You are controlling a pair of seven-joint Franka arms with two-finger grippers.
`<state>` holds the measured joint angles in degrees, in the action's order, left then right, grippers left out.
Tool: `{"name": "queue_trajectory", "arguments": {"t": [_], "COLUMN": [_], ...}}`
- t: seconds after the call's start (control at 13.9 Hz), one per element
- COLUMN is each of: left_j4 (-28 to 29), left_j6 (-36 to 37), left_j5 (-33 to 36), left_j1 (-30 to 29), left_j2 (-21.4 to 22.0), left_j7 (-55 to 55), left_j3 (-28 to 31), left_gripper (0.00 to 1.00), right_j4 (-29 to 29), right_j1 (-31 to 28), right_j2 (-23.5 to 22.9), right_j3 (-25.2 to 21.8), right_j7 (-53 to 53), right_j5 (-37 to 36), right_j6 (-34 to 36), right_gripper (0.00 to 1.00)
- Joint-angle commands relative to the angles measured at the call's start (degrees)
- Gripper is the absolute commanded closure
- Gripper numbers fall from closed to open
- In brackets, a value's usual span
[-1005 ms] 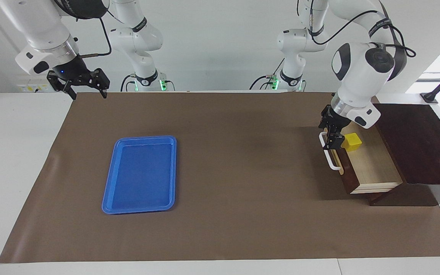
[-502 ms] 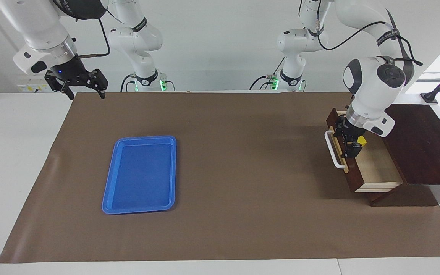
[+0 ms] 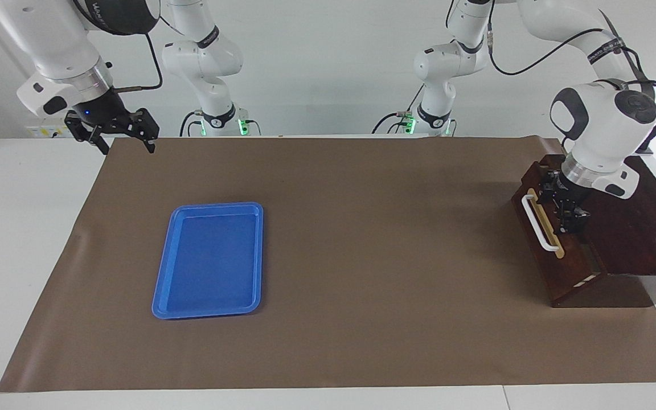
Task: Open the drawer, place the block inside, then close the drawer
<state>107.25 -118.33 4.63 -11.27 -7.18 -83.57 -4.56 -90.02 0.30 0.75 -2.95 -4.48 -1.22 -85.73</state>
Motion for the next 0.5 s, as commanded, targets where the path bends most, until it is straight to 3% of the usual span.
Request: {"name": "queue_trajectory", "arguments": {"t": [0.0, 0.29, 0.43], "left_j4": [-0.46, -6.07, -6.44], "left_j6": [-0.42, 8.87, 11.80], "left_j5": [1.43, 1.43, 1.35], "left_j1": [-1.56, 3.42, 4.32], "left_j2": [-0.29, 0.31, 3.82], "left_j7": [1.92, 2.97, 7.87], "left_j3": [-0.27, -0.62, -0.88], "left_gripper": [0.00, 0.00, 0.00], "right_j4": [-0.51, -0.69, -0.77], "right_j1": [-0.92, -0.83, -0.83], "right_j2": [0.65, 0.92, 0.92], "right_j3": [0.49, 0.49, 0.57], "right_j7": [0.08, 0.08, 0.08], "right_j5": [0.52, 0.43, 0.43], "right_j6": [-0.49, -0.49, -0.49], "right_gripper": [0.00, 0.00, 0.00]}}
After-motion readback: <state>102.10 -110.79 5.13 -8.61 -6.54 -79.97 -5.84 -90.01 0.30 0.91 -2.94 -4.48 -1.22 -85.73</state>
